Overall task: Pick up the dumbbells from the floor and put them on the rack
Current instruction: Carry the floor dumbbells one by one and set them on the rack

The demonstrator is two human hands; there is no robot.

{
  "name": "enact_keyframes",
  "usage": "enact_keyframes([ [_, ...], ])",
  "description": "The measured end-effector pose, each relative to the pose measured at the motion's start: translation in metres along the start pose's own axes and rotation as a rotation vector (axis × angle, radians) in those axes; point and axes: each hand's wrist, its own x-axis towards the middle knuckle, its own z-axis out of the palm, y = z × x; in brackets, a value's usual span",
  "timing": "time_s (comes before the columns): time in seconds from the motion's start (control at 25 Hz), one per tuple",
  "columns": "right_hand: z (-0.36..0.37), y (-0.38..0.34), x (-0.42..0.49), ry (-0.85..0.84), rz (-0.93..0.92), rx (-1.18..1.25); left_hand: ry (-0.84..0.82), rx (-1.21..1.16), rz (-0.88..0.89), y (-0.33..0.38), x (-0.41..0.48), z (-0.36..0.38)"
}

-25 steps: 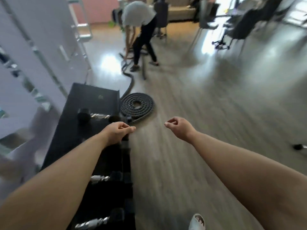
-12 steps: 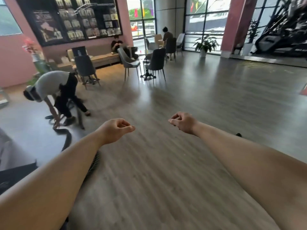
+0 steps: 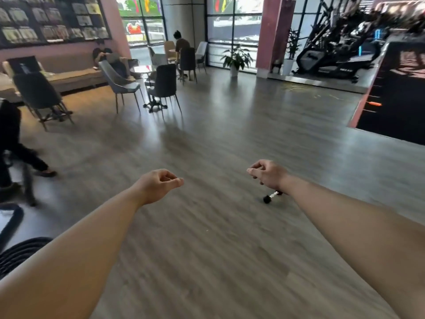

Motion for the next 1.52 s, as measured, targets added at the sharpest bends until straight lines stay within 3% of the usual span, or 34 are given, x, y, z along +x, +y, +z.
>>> enact_keyframes([
  [0.32, -0.077, 0.065, 0.116, 0.177, 0.189, 0.024, -0.197, 0.000, 0.089, 0.044, 0.228, 0.096],
  [0.68, -0.150, 0.137, 0.226, 0.252, 0.345, 0.107, -0.363, 0.056, 0.146, 0.131, 0.395, 0.204],
  [1.2, -0.326, 0.314, 0.426, -0.015, 0.344, -0.009, -0.215, -0.045, -0.130, 0.229, 0.520, 0.387],
  [1.52, -0.306, 0.362, 0.587, -0.215, 0.287, -0.111, -0.191, -0.190, -0.310, 0.206, 0.620, 0.453],
])
